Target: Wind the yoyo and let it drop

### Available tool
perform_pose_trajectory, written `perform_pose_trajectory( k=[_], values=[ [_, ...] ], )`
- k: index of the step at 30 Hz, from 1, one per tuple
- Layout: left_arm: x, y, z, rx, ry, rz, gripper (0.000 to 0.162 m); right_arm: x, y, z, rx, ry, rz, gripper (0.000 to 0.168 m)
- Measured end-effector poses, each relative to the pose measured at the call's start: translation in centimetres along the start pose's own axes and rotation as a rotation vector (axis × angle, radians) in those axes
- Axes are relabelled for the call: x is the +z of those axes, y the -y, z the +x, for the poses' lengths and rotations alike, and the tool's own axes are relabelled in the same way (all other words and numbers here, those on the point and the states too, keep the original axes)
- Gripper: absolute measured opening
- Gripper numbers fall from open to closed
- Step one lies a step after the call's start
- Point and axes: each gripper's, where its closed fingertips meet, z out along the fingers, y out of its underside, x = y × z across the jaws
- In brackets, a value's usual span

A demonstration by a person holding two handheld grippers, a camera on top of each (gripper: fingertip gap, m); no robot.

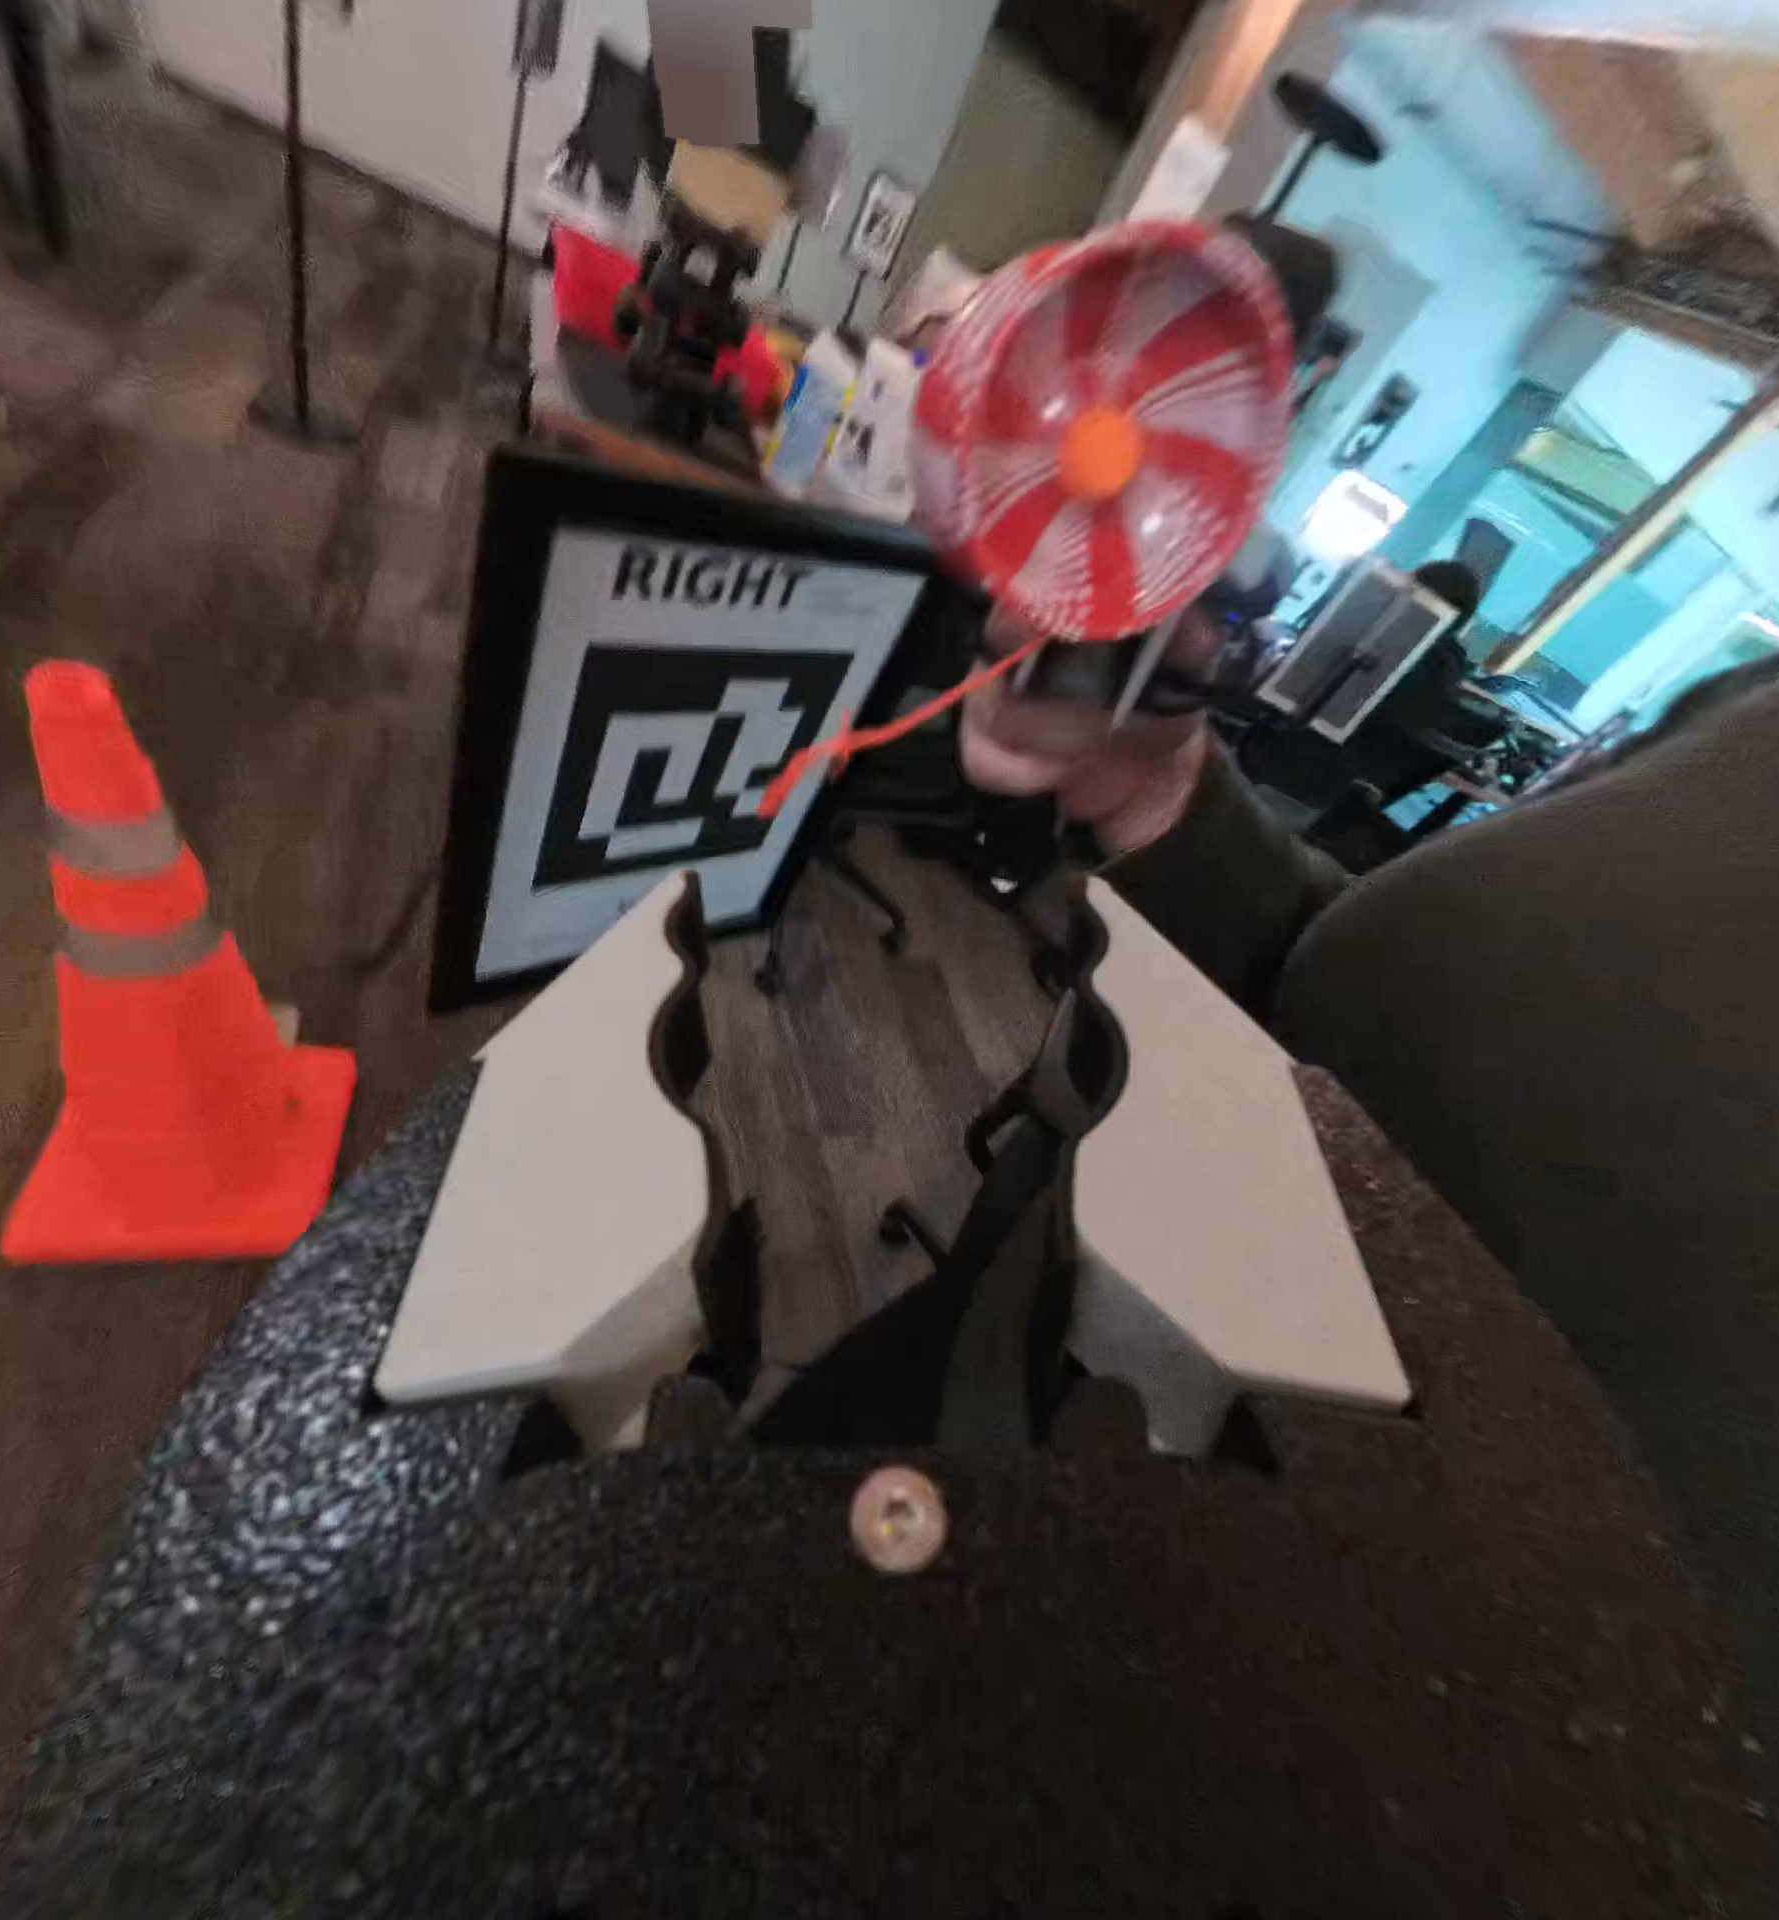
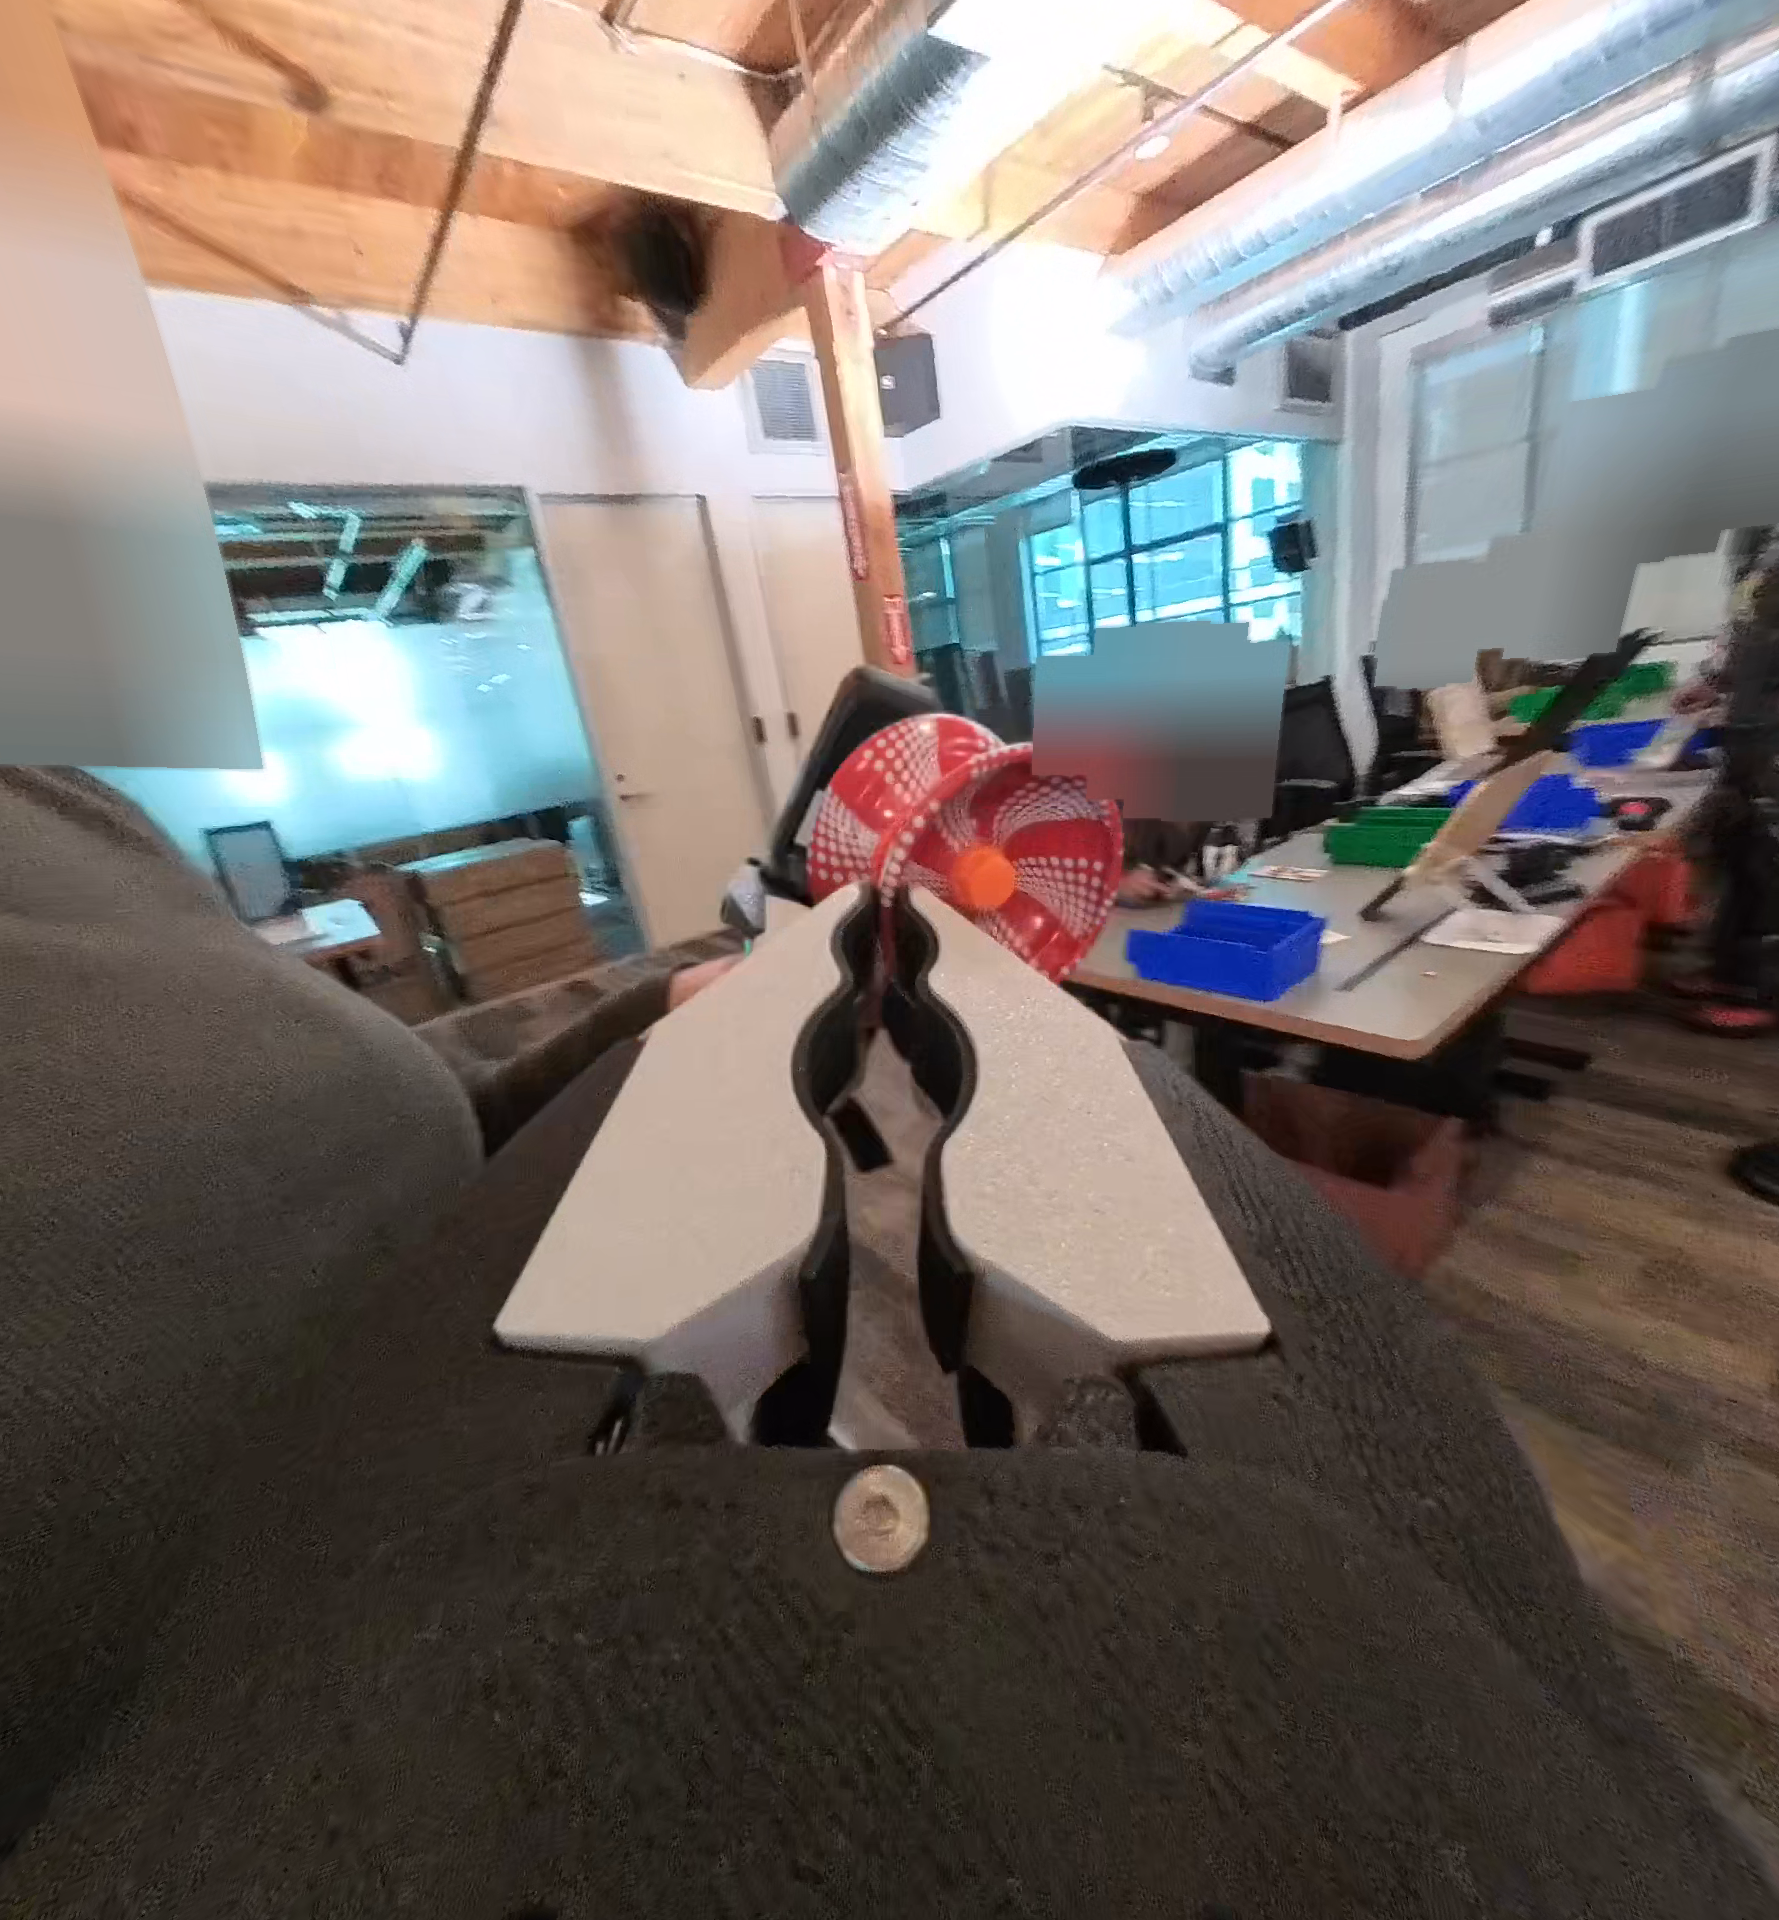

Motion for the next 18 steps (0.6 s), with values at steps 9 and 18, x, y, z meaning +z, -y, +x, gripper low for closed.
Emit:
perform_pose_trajectory(
  k=[9,18],
  values=[
    [-0.4,4.6,2.2,0.133,0.044,0.183,0.075,1.5,-0.4,1.6,-0.048,-0.171,0.021,0.0],
    [2.1,3.0,-1.8,0.009,0.115,0.114,0.0,3.1,-1.4,-2.6,-0.069,0.074,-0.049,0.0]
  ],
)
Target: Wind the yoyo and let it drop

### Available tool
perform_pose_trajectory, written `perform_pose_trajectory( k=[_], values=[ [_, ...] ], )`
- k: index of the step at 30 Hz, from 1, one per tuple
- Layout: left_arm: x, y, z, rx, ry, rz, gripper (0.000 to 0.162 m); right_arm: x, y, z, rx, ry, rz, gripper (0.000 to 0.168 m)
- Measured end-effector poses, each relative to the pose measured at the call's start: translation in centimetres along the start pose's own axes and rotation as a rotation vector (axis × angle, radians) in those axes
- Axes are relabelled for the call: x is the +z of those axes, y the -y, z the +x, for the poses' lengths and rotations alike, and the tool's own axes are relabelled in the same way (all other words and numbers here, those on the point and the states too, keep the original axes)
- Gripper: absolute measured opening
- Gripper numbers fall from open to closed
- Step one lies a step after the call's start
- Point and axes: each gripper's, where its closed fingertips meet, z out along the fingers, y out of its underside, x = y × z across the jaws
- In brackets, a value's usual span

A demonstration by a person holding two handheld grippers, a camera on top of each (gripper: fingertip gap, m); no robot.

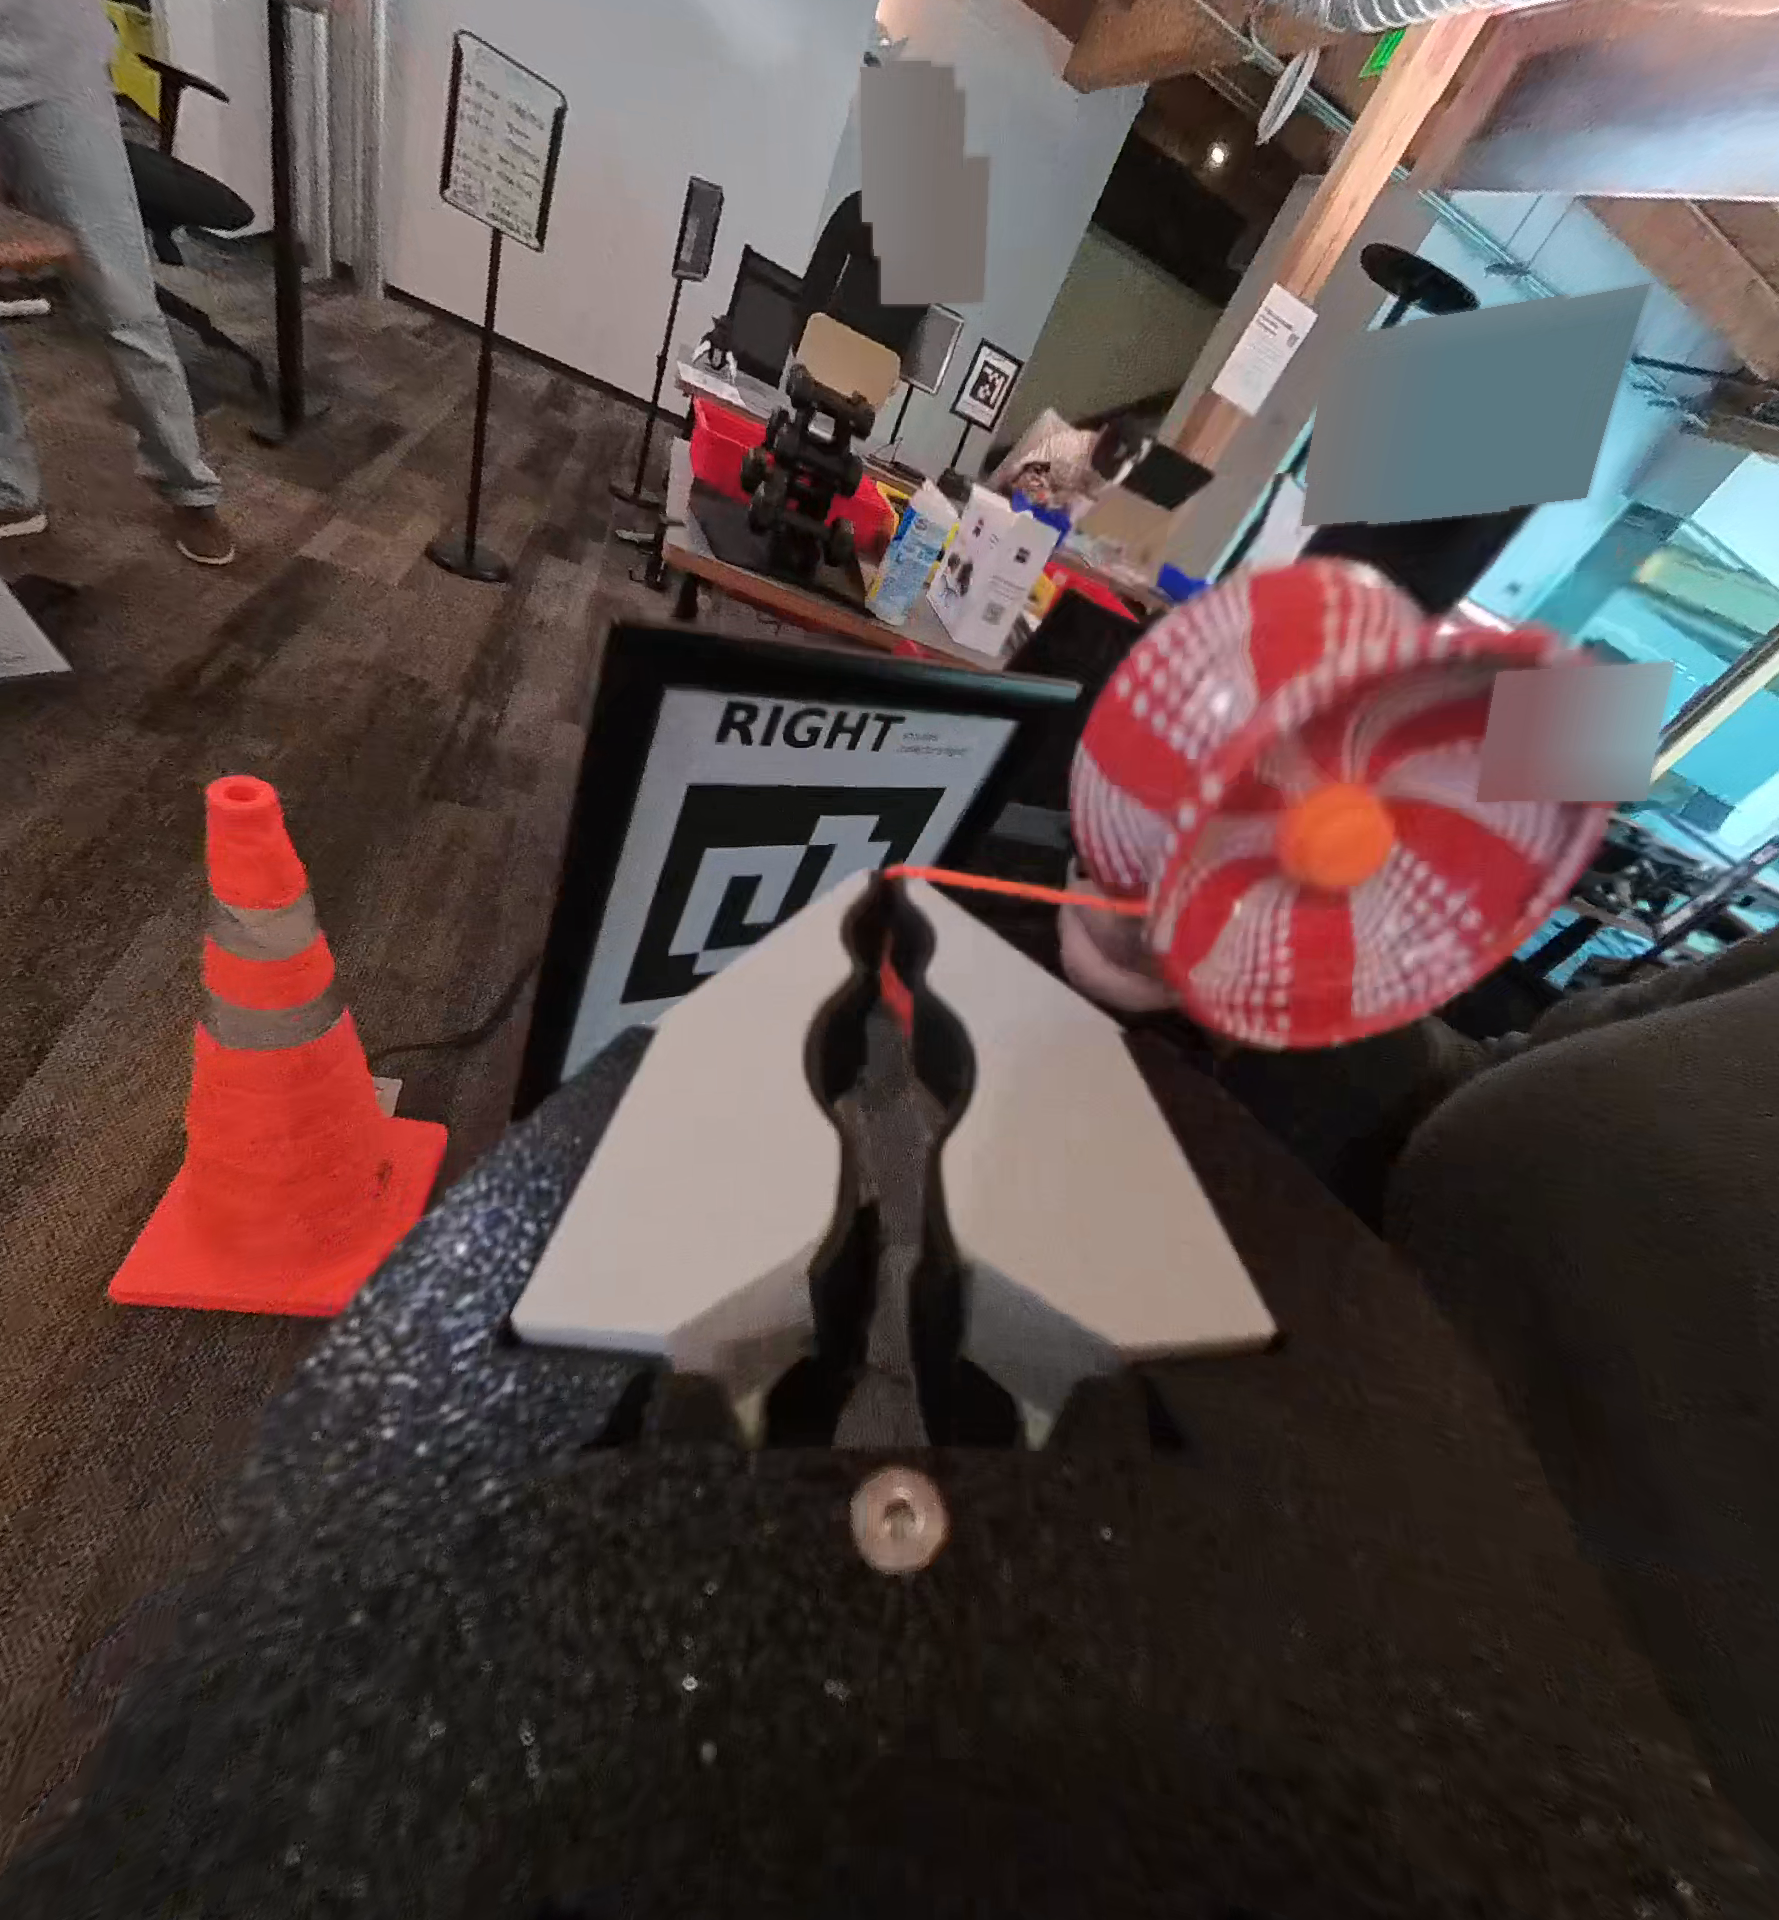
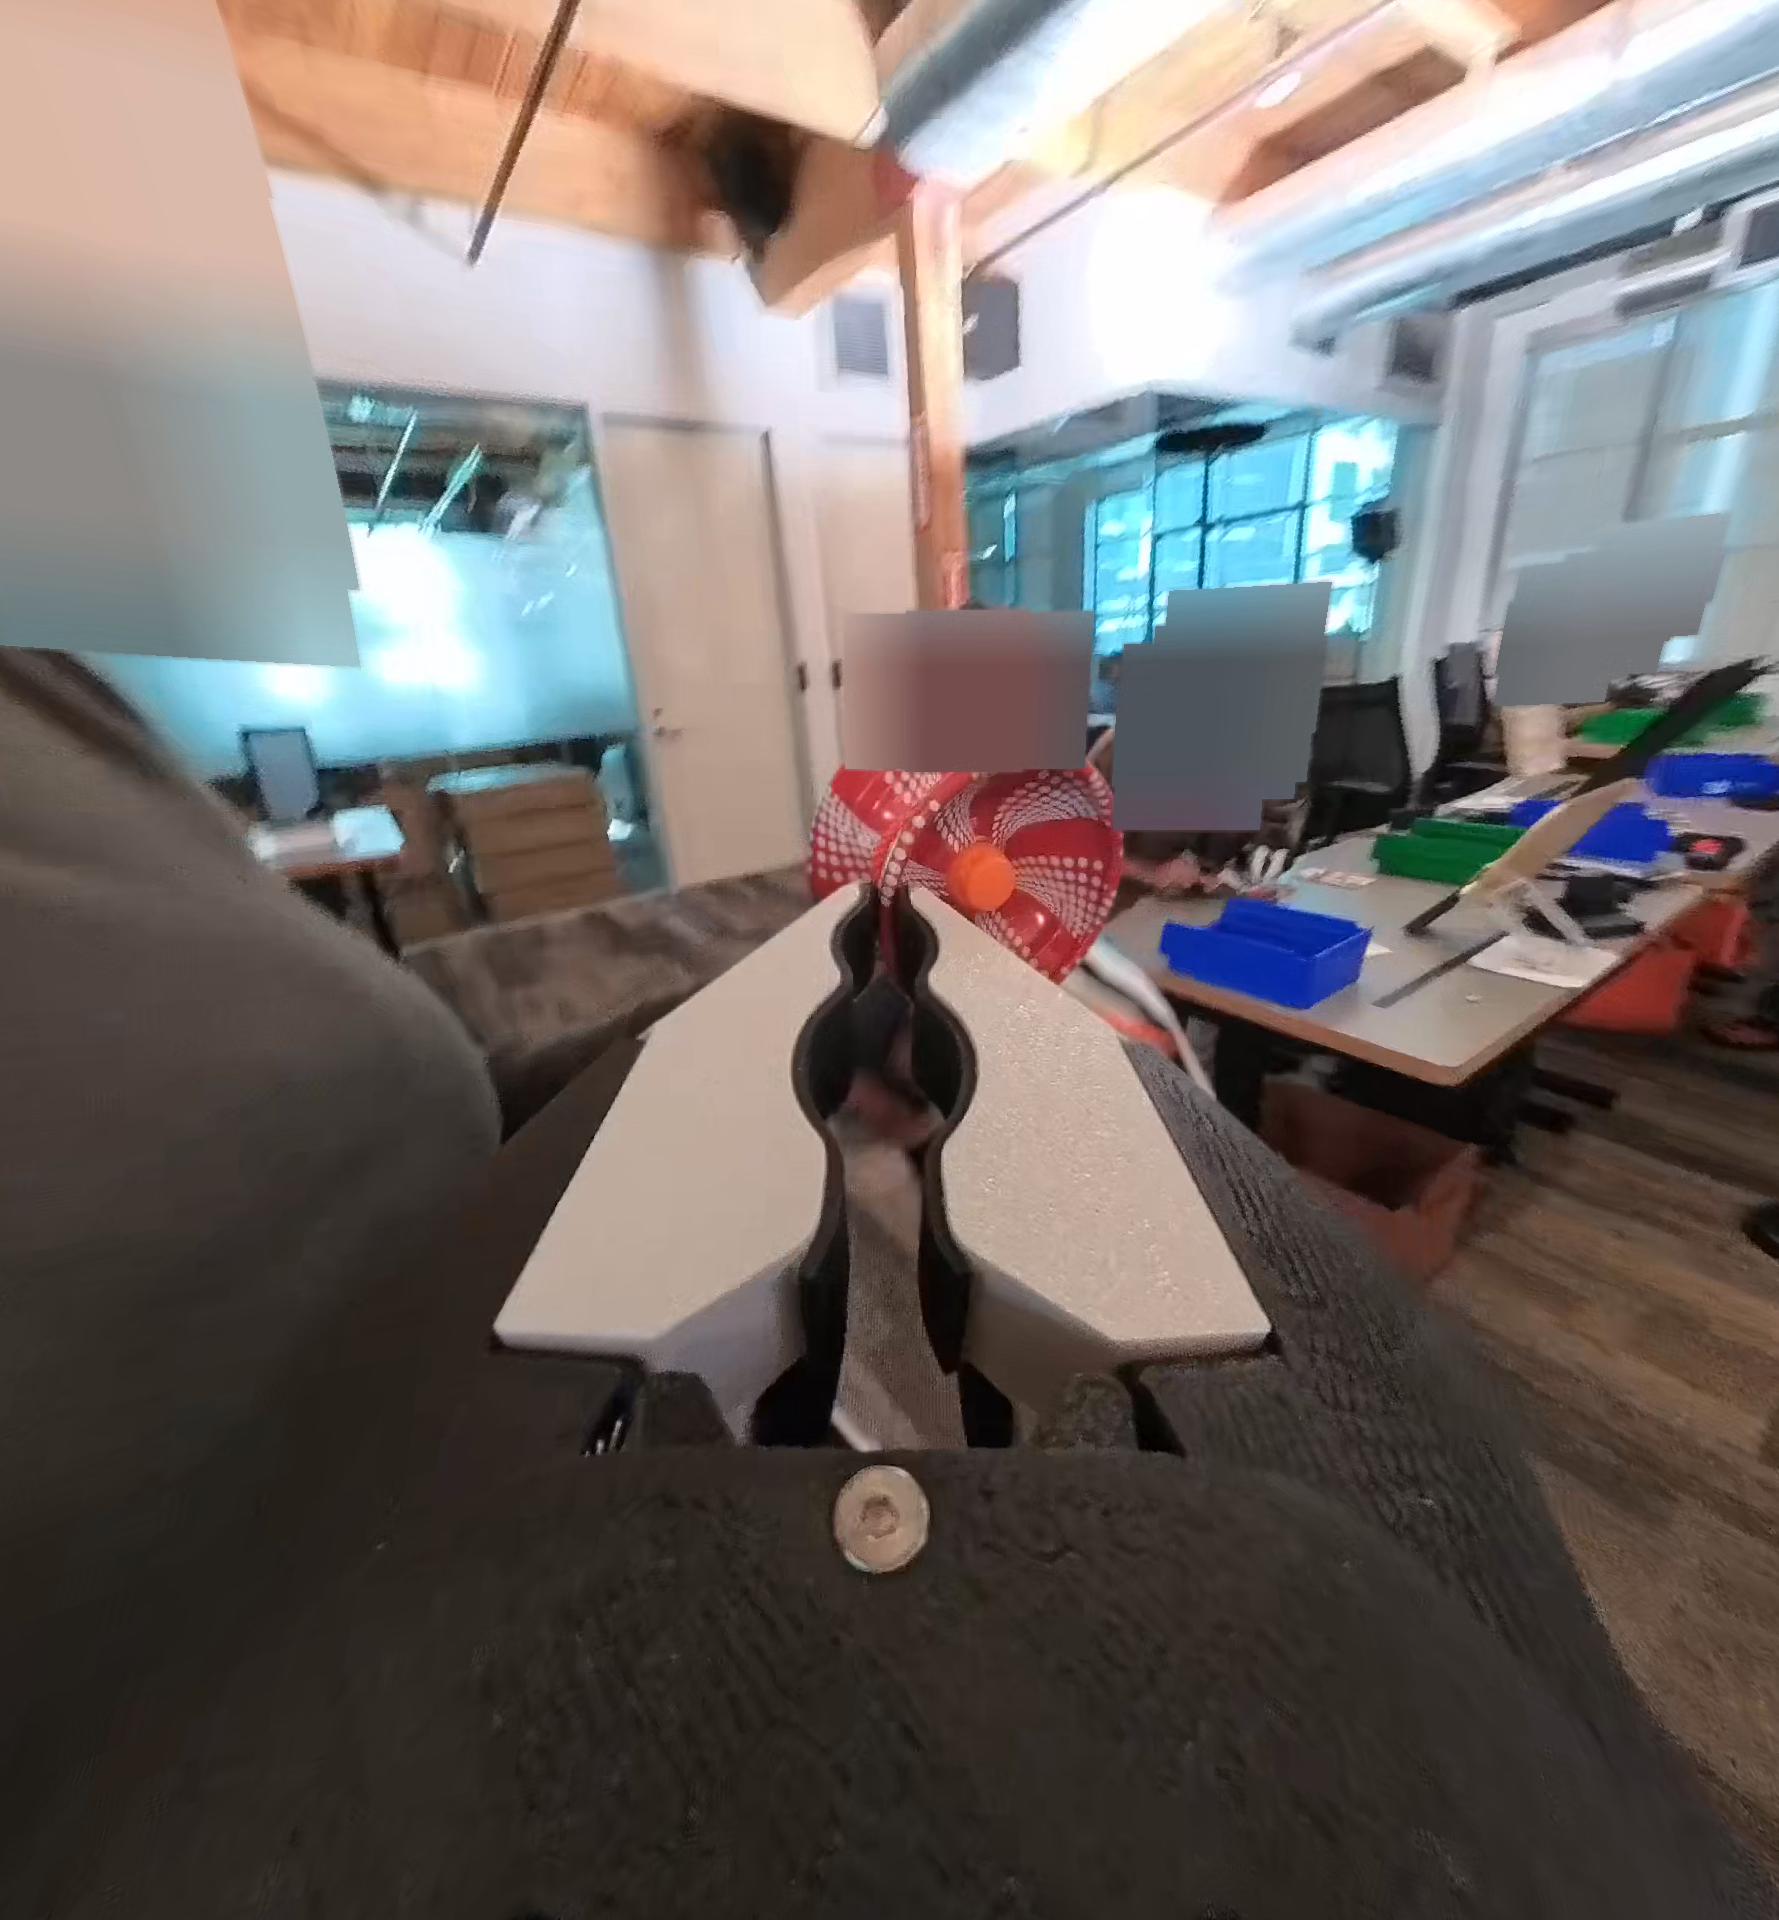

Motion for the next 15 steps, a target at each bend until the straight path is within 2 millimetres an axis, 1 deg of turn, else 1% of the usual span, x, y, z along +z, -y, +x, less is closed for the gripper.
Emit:
perform_pose_trajectory(
  k=[2,4,5,8,10,12,14,15],
  values=[
    [-1.2,2.1,-0.3,0.035,0.036,0.049,0.0,-0.1,-1.3,-0.5,-0.046,0.023,-0.098,0.0],
    [-2.3,4.0,0.2,0.148,0.1,0.071,0.0,-0.4,-2.6,0.2,-0.121,-0.038,-0.197,0.001],
    [-2.6,4.4,0.6,0.216,0.14,0.049,0.0,-0.6,-2.8,0.8,-0.165,-0.082,-0.224,0.001],
    [-2.7,4.9,3.0,0.364,0.196,-0.026,0.0,-0.6,-2.2,1.9,-0.233,-0.172,-0.222,0.0],
    [-2.7,4.9,4.1,0.449,0.268,-0.063,0.0,-0.6,-1.8,3.0,-0.317,-0.272,-0.223,0.001],
    [-2.6,4.5,5.1,0.512,0.314,-0.104,0.0,-0.4,-1.2,3.4,-0.388,-0.331,-0.206,0.001],
    [-2.6,3.9,5.6,0.533,0.348,-0.149,0.0,-0.2,-0.8,3.6,-0.442,-0.383,-0.189,0.001],
    [-2.4,3.4,5.9,0.533,0.338,-0.17,0.0,-0.2,-0.7,3.8,-0.466,-0.404,-0.186,0.001]
  ],
)
